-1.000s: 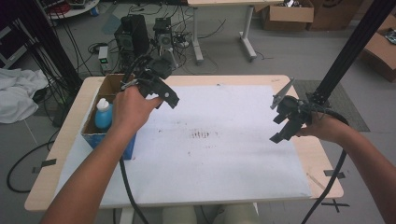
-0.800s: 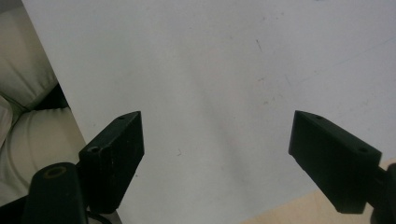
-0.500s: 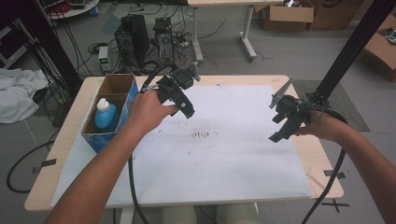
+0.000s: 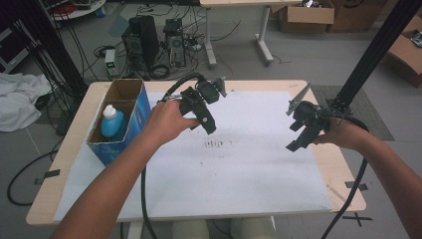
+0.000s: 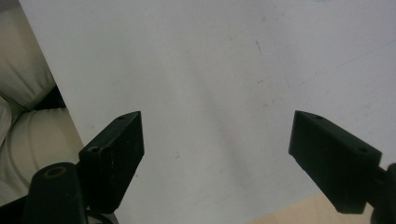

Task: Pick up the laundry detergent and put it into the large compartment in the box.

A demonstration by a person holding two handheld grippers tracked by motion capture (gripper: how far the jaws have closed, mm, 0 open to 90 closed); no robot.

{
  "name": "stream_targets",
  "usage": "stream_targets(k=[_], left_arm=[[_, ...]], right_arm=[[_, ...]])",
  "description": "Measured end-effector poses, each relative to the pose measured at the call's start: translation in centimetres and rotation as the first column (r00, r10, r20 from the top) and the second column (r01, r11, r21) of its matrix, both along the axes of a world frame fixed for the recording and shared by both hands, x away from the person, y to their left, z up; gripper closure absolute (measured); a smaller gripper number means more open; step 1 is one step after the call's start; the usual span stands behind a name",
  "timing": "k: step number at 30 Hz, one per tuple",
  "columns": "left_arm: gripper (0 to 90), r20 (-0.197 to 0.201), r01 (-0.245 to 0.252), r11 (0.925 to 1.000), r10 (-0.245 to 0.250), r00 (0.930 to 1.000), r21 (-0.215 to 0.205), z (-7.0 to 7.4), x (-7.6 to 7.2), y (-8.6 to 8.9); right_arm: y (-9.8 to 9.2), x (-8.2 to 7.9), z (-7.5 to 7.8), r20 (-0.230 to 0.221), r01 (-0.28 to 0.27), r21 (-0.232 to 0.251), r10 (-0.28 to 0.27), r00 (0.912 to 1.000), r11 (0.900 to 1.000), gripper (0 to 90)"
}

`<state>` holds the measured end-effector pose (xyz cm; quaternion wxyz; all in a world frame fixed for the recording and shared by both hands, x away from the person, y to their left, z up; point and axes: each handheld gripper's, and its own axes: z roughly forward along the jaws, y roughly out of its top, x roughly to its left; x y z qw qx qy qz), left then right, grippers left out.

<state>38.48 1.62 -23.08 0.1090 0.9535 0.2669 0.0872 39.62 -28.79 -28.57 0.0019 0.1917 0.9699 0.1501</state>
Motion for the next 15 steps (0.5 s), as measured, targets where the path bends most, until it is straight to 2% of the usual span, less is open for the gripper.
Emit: stream_targets(k=[12, 15], left_arm=[[19.4, -0.02, 0.052, 0.9986, -0.052, 0.9984, 0.008, -0.42, -0.14, -0.93], [19.6, -0.018, 0.048, 0.9988, -0.048, 0.9987, 0.007, -0.41, -0.12, -0.95]], right_arm=[[0.08, -0.09, -0.04, 0.001, -0.005, -0.001, 0.005, 1.0, 1.0, 18.1], [0.08, -0.12, -0.04, 0.001, -0.004, 0.0, 0.004, 1.0, 1.0, 18.1]])
